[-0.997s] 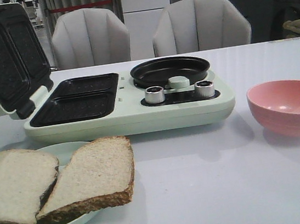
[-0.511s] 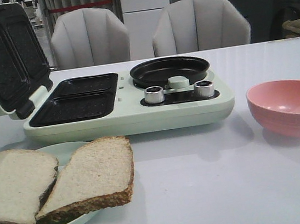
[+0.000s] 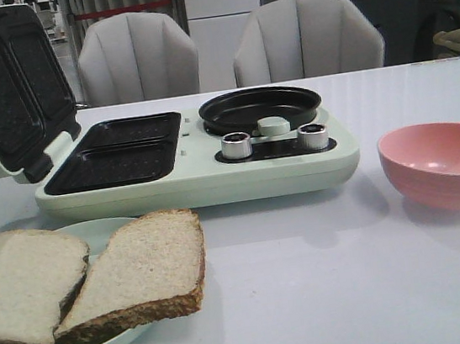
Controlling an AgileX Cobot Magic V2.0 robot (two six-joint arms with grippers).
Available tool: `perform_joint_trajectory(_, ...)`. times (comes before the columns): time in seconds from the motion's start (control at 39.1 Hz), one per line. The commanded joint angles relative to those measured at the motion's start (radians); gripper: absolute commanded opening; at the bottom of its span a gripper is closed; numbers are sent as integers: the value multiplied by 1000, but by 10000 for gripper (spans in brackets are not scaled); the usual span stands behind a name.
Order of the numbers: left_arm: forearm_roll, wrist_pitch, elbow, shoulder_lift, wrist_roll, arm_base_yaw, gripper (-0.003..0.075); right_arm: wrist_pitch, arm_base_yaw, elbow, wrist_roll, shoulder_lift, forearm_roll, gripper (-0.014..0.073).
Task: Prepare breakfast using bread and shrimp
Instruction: 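Reach the left gripper to the bread slice nearest the plate edge and grasp it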
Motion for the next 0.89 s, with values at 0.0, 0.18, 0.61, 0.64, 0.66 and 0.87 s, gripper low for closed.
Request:
perform_joint_trajectory(0.0,66,-37,-30,47,-5,-6,585,-81,-8,-16,-1,-22,-7,142)
perform_joint_trajectory(0.18,115,-62,-30,125,-22,-6,585,-81,-8,-16,-1,-22,-7,142)
perform_joint_trajectory(0.61,181,-134,-92,227,-75,96,585,-81,-8,-16,-1,-22,-7,142)
perform_joint_trajectory(0.64,182,-134,-94,232,-75,104,585,-81,-8,-16,-1,-22,-7,142)
perform_joint_trajectory(0.66,182,-135,-97,237,-75,109,585,-81,-8,-16,-1,-22,-7,142)
perform_joint_trajectory(0.87,199,-170,-108,261,-75,143,535,-81,-8,-16,-1,-22,-7,142)
